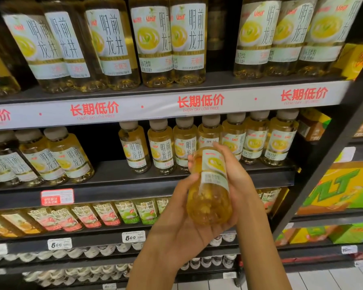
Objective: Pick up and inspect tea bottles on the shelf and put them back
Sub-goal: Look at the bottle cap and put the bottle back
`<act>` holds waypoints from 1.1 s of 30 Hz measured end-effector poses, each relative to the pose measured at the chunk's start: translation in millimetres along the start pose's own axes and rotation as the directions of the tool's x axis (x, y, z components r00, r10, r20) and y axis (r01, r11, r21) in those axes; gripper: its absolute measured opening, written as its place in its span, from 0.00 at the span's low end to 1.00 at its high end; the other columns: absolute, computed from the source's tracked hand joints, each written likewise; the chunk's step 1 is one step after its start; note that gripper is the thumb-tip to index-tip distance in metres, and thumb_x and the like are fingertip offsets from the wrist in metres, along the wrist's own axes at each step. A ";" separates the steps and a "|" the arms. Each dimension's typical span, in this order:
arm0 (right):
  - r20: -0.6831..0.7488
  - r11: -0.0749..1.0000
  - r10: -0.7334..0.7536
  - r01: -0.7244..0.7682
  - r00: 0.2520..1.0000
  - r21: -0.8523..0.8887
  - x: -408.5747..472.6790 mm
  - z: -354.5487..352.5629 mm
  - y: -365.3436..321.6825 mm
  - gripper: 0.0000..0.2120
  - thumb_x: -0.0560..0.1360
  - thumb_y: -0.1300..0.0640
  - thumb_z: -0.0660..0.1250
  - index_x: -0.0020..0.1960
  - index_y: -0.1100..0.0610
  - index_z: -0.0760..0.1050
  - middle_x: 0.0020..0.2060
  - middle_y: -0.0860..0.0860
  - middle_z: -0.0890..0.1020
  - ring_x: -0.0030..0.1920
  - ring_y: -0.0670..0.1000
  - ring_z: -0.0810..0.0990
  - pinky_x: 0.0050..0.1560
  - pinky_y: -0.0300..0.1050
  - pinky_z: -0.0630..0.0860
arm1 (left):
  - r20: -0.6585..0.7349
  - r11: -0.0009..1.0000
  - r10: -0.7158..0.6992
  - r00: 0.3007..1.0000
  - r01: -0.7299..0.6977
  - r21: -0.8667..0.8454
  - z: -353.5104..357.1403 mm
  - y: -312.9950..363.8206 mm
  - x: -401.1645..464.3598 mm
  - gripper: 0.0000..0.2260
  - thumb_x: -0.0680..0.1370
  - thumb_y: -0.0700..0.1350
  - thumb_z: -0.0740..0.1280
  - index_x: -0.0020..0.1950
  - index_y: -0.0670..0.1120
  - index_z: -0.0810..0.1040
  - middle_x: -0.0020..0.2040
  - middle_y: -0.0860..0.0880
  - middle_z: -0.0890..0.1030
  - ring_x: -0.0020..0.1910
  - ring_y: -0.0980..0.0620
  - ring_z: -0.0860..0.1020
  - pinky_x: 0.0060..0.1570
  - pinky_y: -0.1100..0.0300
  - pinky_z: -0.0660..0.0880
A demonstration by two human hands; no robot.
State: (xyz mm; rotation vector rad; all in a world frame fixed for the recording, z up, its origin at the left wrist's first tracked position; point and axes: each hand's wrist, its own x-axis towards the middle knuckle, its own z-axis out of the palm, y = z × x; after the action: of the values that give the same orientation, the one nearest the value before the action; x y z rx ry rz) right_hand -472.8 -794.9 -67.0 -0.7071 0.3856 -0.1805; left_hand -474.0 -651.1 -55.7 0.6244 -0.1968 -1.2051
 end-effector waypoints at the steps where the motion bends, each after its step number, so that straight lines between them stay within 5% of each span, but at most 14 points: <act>1: 0.011 1.000 0.022 -0.022 1.000 0.005 -3.5 -0.7 -2.2 0.20 0.78 0.46 0.59 0.46 0.63 0.77 0.36 0.57 0.83 0.33 0.53 0.83 0.33 0.43 0.81 | -0.001 1.000 -0.013 1.000 0.013 0.022 -0.9 -1.9 1.6 0.23 0.65 0.49 0.75 0.54 0.36 0.82 0.49 0.37 0.81 0.42 0.42 0.82 0.39 0.51 0.81; 5: 0.040 0.987 -0.154 0.155 0.987 -0.034 -13.8 -5.2 -11.0 0.18 0.77 0.46 0.62 0.47 0.60 0.80 0.38 0.59 0.85 0.36 0.55 0.85 0.31 0.45 0.80 | -0.090 0.926 -0.014 0.996 0.047 0.374 -7.2 0.2 0.8 0.22 0.69 0.53 0.67 0.55 0.39 0.81 0.48 0.36 0.83 0.42 0.42 0.83 0.40 0.50 0.82; 8: 0.092 0.891 -0.401 0.411 0.911 -0.192 -22.9 -6.9 -17.3 0.17 0.73 0.46 0.63 0.56 0.56 0.76 0.40 0.55 0.85 0.44 0.54 0.85 0.38 0.46 0.81 | -0.161 0.710 0.088 0.983 0.052 0.702 -12.6 7.0 -0.1 0.25 0.67 0.54 0.69 0.60 0.44 0.76 0.54 0.41 0.84 0.49 0.44 0.83 0.47 0.49 0.82; 11: 0.166 0.800 -0.494 0.521 0.854 -0.298 -28.9 -4.6 -17.9 0.15 0.74 0.47 0.62 0.57 0.54 0.75 0.42 0.52 0.85 0.46 0.53 0.85 0.43 0.46 0.81 | -0.110 0.503 0.113 0.988 0.039 0.863 -17.3 4.4 -3.8 0.32 0.61 0.63 0.72 0.62 0.54 0.74 0.53 0.56 0.84 0.53 0.57 0.82 0.51 0.58 0.79; 19: 0.213 0.731 -0.486 0.528 0.847 -0.432 -39.7 7.6 -18.2 0.18 0.75 0.42 0.61 0.59 0.52 0.74 0.50 0.53 0.85 0.52 0.55 0.83 0.52 0.50 0.81 | 0.003 0.478 0.389 0.921 -0.204 0.855 -25.0 0.4 3.1 0.23 0.64 0.47 0.78 0.57 0.52 0.77 0.47 0.53 0.85 0.46 0.57 0.83 0.41 0.66 0.78; 24: 0.409 0.644 -0.535 0.670 0.739 -0.369 -49.6 14.5 -18.9 0.19 0.73 0.44 0.68 0.59 0.54 0.76 0.50 0.53 0.84 0.54 0.52 0.81 0.51 0.47 0.79 | 0.074 0.419 0.519 0.852 -0.329 0.846 -25.9 -0.2 14.5 0.26 0.66 0.28 0.75 0.60 0.46 0.74 0.49 0.50 0.84 0.48 0.56 0.83 0.43 0.67 0.78; 33: 0.700 0.548 -0.379 0.756 0.606 -0.358 -65.4 16.3 -27.3 0.23 0.70 0.49 0.72 0.63 0.53 0.74 0.66 0.47 0.75 0.69 0.51 0.71 0.60 0.41 0.72 | 0.242 0.126 0.714 0.657 -0.461 0.878 -30.6 14.7 14.3 0.31 0.65 0.32 0.78 0.60 0.58 0.73 0.56 0.59 0.81 0.56 0.60 0.79 0.49 0.69 0.76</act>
State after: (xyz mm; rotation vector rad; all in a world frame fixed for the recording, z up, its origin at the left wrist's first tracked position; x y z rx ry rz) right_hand -526.9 -786.7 -19.2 -1.5276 -0.4338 -0.5074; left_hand -442.8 -650.4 -75.2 1.4833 -0.8701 -0.0521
